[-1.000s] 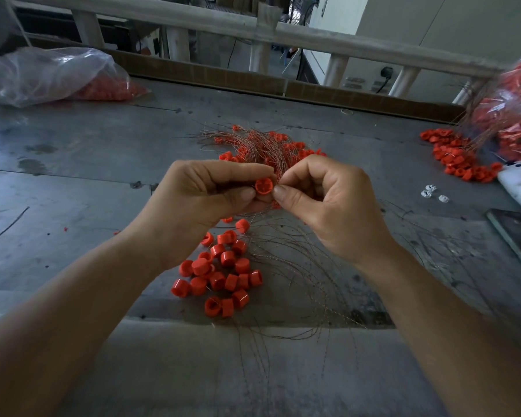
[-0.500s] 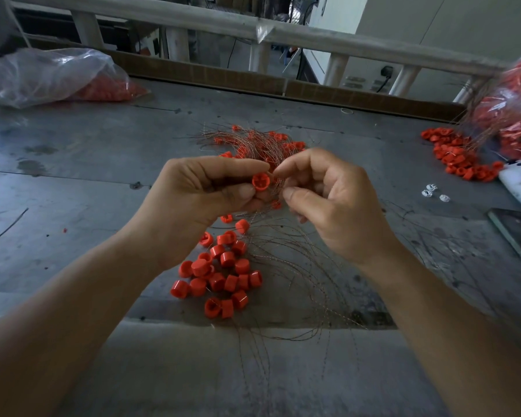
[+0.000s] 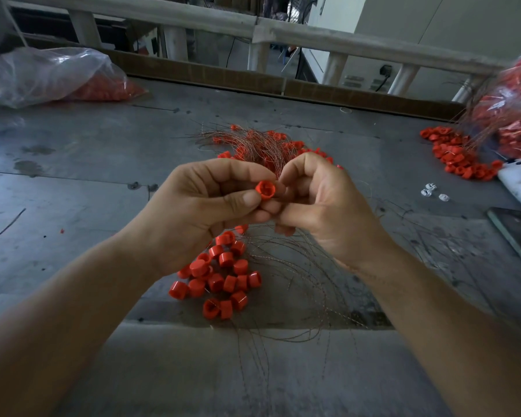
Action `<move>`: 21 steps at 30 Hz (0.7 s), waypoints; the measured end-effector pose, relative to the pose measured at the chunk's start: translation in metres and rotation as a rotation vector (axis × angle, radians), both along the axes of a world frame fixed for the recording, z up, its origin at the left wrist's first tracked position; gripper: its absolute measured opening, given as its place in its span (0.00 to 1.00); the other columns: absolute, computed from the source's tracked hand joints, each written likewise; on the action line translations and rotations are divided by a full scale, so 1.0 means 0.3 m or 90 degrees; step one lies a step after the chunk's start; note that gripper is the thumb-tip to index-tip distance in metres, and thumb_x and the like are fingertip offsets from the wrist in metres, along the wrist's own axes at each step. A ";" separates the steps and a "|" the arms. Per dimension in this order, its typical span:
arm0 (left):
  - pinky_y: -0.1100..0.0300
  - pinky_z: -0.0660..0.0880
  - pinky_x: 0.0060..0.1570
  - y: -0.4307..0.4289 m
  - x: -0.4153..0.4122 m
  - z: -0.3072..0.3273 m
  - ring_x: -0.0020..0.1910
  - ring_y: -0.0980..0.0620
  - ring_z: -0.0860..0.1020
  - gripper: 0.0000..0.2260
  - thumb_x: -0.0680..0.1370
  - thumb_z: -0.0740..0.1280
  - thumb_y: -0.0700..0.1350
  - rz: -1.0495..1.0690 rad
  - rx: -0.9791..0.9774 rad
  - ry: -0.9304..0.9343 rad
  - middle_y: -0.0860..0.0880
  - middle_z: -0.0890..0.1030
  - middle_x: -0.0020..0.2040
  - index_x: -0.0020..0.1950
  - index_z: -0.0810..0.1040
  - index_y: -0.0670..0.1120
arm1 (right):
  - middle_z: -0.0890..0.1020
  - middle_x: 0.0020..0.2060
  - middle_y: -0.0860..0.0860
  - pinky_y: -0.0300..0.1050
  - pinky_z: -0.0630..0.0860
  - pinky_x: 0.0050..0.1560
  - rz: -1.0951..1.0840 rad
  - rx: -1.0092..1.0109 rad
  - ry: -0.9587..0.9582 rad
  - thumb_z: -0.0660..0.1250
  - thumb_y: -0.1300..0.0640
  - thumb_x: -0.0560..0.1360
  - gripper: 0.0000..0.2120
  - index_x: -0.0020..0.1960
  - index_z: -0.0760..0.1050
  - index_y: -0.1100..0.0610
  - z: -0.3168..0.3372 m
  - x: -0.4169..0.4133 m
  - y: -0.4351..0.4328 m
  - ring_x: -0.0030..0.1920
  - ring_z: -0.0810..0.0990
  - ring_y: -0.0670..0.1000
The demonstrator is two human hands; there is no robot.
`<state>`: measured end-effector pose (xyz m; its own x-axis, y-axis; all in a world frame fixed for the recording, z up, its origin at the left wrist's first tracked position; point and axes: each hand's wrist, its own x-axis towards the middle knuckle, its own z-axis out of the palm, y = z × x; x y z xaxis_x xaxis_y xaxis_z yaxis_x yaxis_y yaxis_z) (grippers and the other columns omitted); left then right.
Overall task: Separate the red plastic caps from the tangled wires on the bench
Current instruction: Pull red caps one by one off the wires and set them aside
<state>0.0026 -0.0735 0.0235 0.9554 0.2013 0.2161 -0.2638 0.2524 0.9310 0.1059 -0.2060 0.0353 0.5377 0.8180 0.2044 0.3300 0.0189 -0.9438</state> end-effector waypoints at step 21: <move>0.67 0.78 0.37 -0.020 0.004 0.004 0.38 0.53 0.83 0.10 0.66 0.64 0.34 0.067 -0.065 0.046 0.45 0.84 0.39 0.39 0.84 0.43 | 0.76 0.60 0.54 0.43 0.68 0.57 -0.293 -0.373 -0.506 0.61 0.67 0.76 0.15 0.60 0.76 0.58 -0.152 0.330 -0.007 0.60 0.73 0.55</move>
<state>0.0037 -0.0794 0.0248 0.9403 0.3181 0.1213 -0.2271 0.3207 0.9196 0.2048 -0.2079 -0.0104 0.7041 0.6554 0.2732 0.7101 -0.6466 -0.2787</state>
